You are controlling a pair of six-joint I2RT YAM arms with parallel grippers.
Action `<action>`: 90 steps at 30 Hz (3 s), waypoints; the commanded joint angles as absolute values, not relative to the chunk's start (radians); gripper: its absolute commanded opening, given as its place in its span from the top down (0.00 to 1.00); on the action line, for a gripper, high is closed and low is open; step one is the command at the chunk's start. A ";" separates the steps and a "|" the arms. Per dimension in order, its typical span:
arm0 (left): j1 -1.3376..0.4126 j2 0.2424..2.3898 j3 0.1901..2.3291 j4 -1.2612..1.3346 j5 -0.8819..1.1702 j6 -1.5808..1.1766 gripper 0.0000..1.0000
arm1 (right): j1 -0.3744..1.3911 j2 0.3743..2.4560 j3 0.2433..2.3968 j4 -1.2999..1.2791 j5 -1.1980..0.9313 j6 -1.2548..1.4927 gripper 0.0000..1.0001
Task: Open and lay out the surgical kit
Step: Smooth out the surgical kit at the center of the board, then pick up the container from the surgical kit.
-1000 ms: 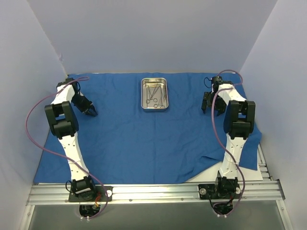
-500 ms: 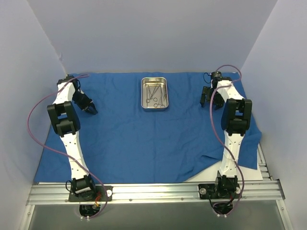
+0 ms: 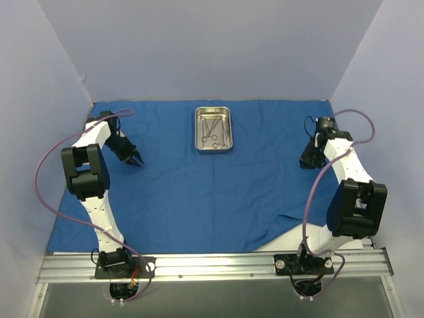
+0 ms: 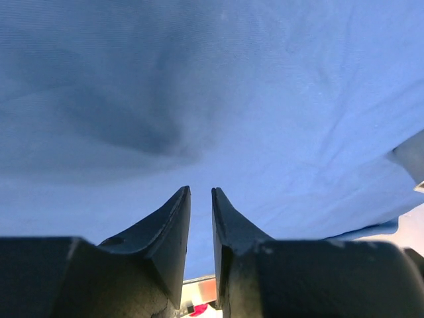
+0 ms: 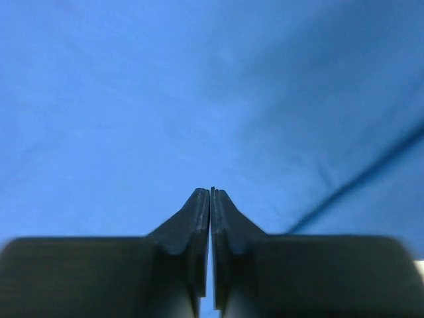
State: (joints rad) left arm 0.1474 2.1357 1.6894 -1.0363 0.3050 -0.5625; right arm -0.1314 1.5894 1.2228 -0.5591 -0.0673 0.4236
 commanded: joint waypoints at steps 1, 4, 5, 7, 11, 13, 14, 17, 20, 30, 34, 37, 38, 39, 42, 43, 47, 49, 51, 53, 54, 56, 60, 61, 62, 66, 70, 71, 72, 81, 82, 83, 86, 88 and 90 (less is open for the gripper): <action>0.153 2.126 1.660 -0.991 0.334 -0.545 0.72 | -0.185 1.563 1.070 -0.568 -0.101 0.491 1.00; 0.166 2.117 1.612 -0.962 0.347 -0.551 0.72 | -0.224 1.529 0.996 -0.516 -0.115 0.460 1.00; 0.167 2.118 1.609 -0.960 0.348 -0.555 0.73 | -0.235 1.538 0.983 -0.488 -0.126 0.447 1.00; 0.167 2.117 1.608 -0.956 0.342 -0.555 0.73 | -0.250 1.558 0.968 -0.471 -0.146 0.425 1.00; 0.169 2.128 1.615 -0.954 0.330 -0.557 0.73 | -0.284 1.617 0.940 -0.462 -0.138 0.396 1.00; 0.172 2.141 1.620 -0.960 0.328 -0.558 0.73 | -0.314 1.628 0.924 -0.475 -0.114 0.388 1.00; 0.175 2.143 1.623 -0.962 0.327 -0.558 0.73 | -0.325 1.629 0.919 -0.483 -0.114 0.385 1.00; 0.182 2.149 1.628 -0.960 0.318 -0.558 0.73 | -0.357 1.614 0.931 -0.534 -0.074 0.406 1.00; 0.192 2.172 1.634 -0.968 0.327 -0.558 0.74 | -0.417 1.606 0.907 -0.566 -0.068 0.416 1.00; 0.238 2.226 1.640 -0.989 0.322 -0.554 0.74 | -0.590 1.536 0.914 -0.736 0.122 0.521 1.00; 0.241 2.235 1.647 -0.996 0.327 -0.554 0.74 | -0.637 1.442 0.934 -0.866 0.262 0.624 1.00; 0.242 2.229 1.655 -1.002 0.328 -0.551 0.74 | -0.632 1.384 0.959 -0.899 0.228 0.634 1.00; 0.242 2.226 1.660 -1.003 0.327 -0.548 0.74 | -0.621 1.346 0.960 -0.873 0.154 0.602 1.00; 0.242 2.218 1.660 -1.005 0.324 -0.548 0.74 | -0.589 1.327 0.959 -0.836 0.064 0.530 1.00; 0.242 2.220 1.663 -1.002 0.319 -0.548 0.74 | -0.523 1.310 0.983 -0.792 -0.034 0.511 1.00; 0.242 2.223 1.666 -1.003 0.319 -0.548 0.74 | -0.491 1.330 1.002 -0.785 -0.029 0.488 1.00; 0.242 2.232 1.677 -1.005 0.313 -0.545 0.74 | -0.476 1.411 1.046 -0.756 -0.020 0.437 1.00; 0.241 2.226 1.678 -1.003 0.304 -0.542 0.74 | -0.436 1.434 1.071 -0.717 -0.020 0.431 1.00; 0.236 2.201 1.680 -0.997 0.290 -0.529 0.74 | -0.394 1.457 1.118 -0.678 -0.015 0.434 1.00; 0.222 2.178 1.671 -0.988 0.279 -0.517 0.70 | -0.321 1.491 1.165 -0.608 -0.017 0.436 1.00; 0.218 2.157 1.664 -0.983 0.284 -0.517 0.69 | -0.293 1.511 1.189 -0.585 -0.023 0.430 0.99; 0.204 2.141 1.651 -0.970 0.302 -0.517 0.66 | -0.185 1.583 1.274 -0.537 -0.025 0.411 0.89; 0.181 2.094 1.666 -0.988 0.307 -0.506 0.61 | -0.017 1.735 1.457 -0.508 -0.021 0.416 0.61; 0.175 2.083 1.667 -0.986 0.305 -0.505 0.57 | 0.006 1.797 1.494 -0.490 -0.040 0.416 0.49; 0.172 2.074 1.667 -0.983 0.308 -0.499 0.55 | 0.043 1.830 1.532 -0.480 -0.051 0.411 0.44; 0.160 2.051 1.674 -0.988 0.340 -0.471 0.52 | 0.138 2.017 1.738 -0.472 -0.107 0.380 0.20; 0.146 2.030 1.666 -0.985 0.371 -0.442 0.51 | 0.207 2.180 1.937 -0.488 -0.106 0.379 0.04; 0.144 2.023 1.664 -0.980 0.377 -0.428 0.50 | 0.216 2.186 1.940 -0.473 -0.098 0.385 0.00; 0.141 2.005 1.664 -0.971 0.385 -0.422 0.50 | 0.224 2.187 1.940 -0.450 -0.094 0.388 0.00; 0.061 1.988 1.785 -1.018 0.431 -0.365 0.39 | 0.276 2.238 1.977 -0.362 -0.149 0.396 0.00; 0.054 1.988 1.796 -1.020 0.425 -0.367 0.39 | 0.278 2.243 1.977 -0.362 -0.161 0.393 0.00; 0.042 1.991 1.811 -1.026 0.420 -0.374 0.39 | 0.276 2.244 1.979 -0.361 -0.166 0.390 0.00; 0.029 1.997 1.831 -1.038 0.414 -0.388 0.39 | 0.276 2.264 1.986 -0.359 -0.190 0.373 0.00; 0.022 1.997 1.835 -1.035 0.408 -0.393 0.39 | 0.278 2.296 2.025 -0.382 -0.199 0.365 0.00; 0.011 1.997 1.841 -1.038 0.400 -0.399 0.39 | 0.278 2.313 2.043 -0.385 -0.215 0.364 0.01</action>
State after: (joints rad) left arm 0.0158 2.0392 1.7962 -1.0153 0.4088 -0.4000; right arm 0.2703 2.2726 1.9930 -0.3618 -0.1799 0.3870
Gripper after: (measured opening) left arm 0.609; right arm 0.993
